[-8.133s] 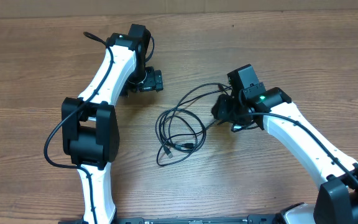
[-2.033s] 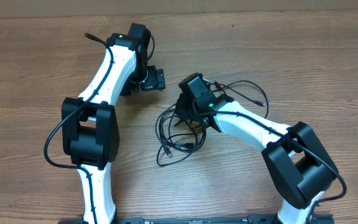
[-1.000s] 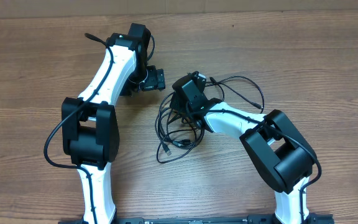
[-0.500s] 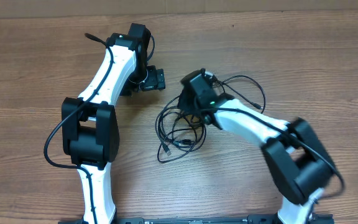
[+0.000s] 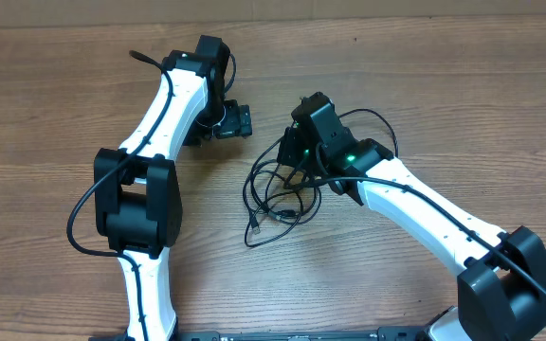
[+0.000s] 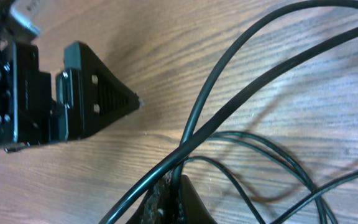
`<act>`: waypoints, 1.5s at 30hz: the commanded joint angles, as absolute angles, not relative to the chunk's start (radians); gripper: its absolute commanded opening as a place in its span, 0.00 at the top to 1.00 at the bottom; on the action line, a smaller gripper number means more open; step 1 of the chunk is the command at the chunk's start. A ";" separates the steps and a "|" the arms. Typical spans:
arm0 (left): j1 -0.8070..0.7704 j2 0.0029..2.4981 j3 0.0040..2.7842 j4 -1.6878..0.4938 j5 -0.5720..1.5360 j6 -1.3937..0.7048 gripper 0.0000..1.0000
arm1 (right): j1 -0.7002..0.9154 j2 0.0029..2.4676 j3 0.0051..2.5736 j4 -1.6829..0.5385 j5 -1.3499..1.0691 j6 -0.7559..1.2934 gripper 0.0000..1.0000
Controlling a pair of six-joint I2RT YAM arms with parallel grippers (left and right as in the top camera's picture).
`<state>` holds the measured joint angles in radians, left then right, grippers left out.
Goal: Untangle cables
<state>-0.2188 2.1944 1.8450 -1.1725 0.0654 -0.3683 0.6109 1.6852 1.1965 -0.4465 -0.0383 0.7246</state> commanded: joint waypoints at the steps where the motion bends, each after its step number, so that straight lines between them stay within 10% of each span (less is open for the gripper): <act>1: -0.216 2.171 1.842 -1.155 0.102 -0.418 0.00 | 0.611 1.661 1.200 -0.463 -0.034 0.701 0.96; 12: -0.195 2.171 1.843 -1.122 0.124 -0.393 0.00 | 0.559 1.663 1.199 -0.622 0.044 0.702 0.96; 20: -0.195 2.171 1.843 -1.274 0.834 0.520 0.05 | 0.540 1.663 1.199 -0.630 0.051 0.702 0.96; 26: -0.195 2.171 1.843 -1.517 0.935 0.999 0.12 | 0.536 1.663 1.199 -0.622 0.052 0.702 0.96; 45: -0.282 2.171 1.603 -1.011 0.538 0.265 0.11 | 0.530 1.663 1.199 -0.619 0.051 0.702 0.96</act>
